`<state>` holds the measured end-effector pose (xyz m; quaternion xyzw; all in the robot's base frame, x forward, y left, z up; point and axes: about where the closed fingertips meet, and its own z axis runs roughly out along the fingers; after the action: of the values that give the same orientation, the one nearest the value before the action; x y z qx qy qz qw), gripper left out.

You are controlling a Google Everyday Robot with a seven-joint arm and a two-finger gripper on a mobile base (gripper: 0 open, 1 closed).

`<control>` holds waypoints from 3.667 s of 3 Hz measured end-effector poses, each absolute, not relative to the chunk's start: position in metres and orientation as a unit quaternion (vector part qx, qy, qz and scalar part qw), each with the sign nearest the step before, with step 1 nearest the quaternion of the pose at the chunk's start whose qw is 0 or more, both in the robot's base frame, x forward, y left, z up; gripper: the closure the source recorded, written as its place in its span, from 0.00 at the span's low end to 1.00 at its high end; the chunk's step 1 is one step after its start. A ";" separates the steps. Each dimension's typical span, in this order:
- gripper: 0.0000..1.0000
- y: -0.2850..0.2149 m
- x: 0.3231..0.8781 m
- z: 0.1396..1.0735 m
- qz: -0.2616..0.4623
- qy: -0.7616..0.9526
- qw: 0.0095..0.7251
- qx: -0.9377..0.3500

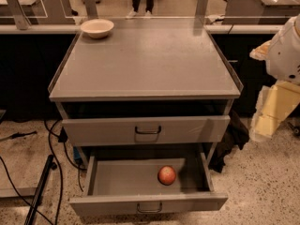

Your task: Pick apple from middle drawer and place on counter

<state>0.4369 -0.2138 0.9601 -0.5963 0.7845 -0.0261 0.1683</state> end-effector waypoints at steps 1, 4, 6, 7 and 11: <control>0.00 -0.214 0.437 0.960 -0.026 0.784 0.168 -0.596; 0.60 -0.213 0.434 0.917 -0.005 0.799 0.198 -0.568; 1.00 -0.194 0.436 0.818 0.027 0.816 0.218 -0.535; 1.00 -0.177 0.427 0.749 0.061 0.822 0.202 -0.528; 1.00 -0.184 0.428 0.670 0.038 0.819 0.239 -0.520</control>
Offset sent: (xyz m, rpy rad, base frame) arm 0.0000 0.0000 0.0000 0.0000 0.0000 0.0000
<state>0.4284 -0.1843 0.6703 -0.5196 0.8194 0.0380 0.2391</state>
